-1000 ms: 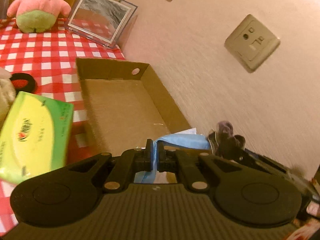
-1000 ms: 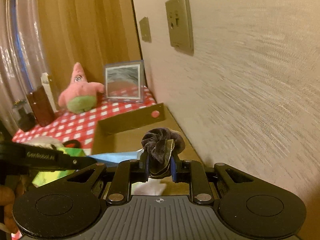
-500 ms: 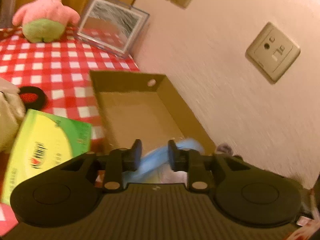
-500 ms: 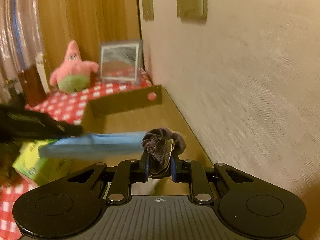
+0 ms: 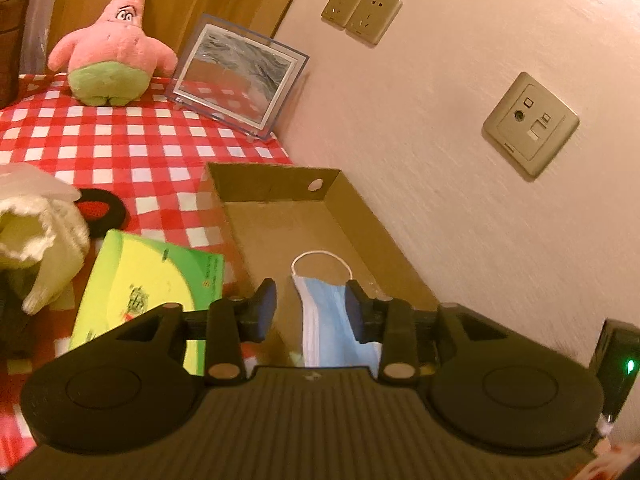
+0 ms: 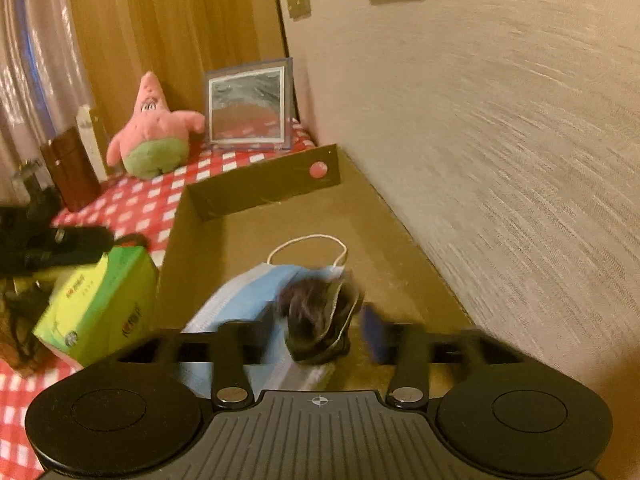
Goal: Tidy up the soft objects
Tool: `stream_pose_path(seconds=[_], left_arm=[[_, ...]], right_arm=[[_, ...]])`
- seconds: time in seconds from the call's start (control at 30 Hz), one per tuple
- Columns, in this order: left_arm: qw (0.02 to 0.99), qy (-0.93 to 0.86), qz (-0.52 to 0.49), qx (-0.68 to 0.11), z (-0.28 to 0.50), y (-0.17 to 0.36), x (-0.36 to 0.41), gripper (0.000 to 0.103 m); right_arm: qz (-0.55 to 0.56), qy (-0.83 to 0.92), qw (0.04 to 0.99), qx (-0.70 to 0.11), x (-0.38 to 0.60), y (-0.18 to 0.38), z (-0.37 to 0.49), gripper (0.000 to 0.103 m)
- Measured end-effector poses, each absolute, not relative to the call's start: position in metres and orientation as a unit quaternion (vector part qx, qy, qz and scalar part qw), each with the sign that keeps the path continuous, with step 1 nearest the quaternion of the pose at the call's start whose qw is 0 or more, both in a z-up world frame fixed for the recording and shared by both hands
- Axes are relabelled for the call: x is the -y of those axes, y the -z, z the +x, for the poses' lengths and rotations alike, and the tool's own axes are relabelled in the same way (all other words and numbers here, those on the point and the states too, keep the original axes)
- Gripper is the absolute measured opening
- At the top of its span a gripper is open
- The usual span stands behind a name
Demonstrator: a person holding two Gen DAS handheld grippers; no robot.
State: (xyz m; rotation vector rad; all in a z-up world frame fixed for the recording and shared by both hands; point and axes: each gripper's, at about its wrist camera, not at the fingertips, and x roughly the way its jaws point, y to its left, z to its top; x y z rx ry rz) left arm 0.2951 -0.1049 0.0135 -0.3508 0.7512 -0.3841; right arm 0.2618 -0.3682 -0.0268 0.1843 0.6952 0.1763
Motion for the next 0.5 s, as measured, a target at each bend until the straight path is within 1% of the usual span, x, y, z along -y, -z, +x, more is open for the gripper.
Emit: stream_pose_path(seconds=[0.2,0.23,0.27,0.4,0.5], left_arm=[[0.908,0.165,-0.152,-0.355,0.263,-0.018,0.093,0.044],[0.909,0.161,-0.15,-0.353,0.256,-0.019,0.09,0.046],[0.911,0.158,-0.148,-0.351,0.249,-0.02,0.088,0.051],[0.921,0.134,-0.13,-0.341,0.215,-0.025,0.075,0.055],[0.926,0.114,-0.127,-0.338,0.188,-0.027,0.063,0.061]], right_arm=[[0.097,-0.086,0.934,-0.334,0.371,0.019,0.251,0.068],[0.101,-0.086,0.933,-0.334,0.371,0.018,0.248,0.068],[0.104,-0.085,0.933,-0.333,0.371,0.016,0.244,0.068],[0.124,-0.085,0.933,-0.327,0.371,0.006,0.221,0.069],[0.134,-0.095,0.933,-0.319,0.364,-0.004,0.202,0.068]])
